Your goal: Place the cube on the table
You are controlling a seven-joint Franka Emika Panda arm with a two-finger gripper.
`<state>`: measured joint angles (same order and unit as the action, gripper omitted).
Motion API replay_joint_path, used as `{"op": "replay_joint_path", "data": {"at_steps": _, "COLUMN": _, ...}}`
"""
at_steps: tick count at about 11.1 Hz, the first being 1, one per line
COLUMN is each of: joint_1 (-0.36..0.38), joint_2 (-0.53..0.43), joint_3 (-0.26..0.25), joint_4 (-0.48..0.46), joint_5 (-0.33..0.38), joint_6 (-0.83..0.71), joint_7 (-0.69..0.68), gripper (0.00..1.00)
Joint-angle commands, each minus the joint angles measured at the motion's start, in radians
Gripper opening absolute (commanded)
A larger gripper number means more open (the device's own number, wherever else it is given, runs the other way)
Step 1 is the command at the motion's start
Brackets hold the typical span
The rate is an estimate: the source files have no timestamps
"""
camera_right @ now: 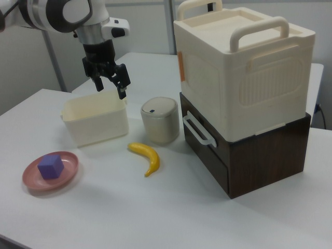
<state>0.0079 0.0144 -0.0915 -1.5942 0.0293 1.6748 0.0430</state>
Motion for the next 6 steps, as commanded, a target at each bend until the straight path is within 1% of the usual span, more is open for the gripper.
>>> {"op": "replay_joint_path", "data": {"at_steps": 1, "joint_1": 0.018, "joint_2": -0.013, "joint_3": -0.011, "joint_4": -0.010, "joint_5": 0.018, "joint_6": 0.002, "joint_7": 0.038, "gripper": 1.00}}
{"op": "replay_joint_path", "data": {"at_steps": 6, "joint_1": 0.026, "joint_2": -0.010, "joint_3": -0.010, "joint_4": -0.009, "joint_5": 0.020, "joint_6": -0.001, "joint_7": 0.048, "gripper": 1.00}}
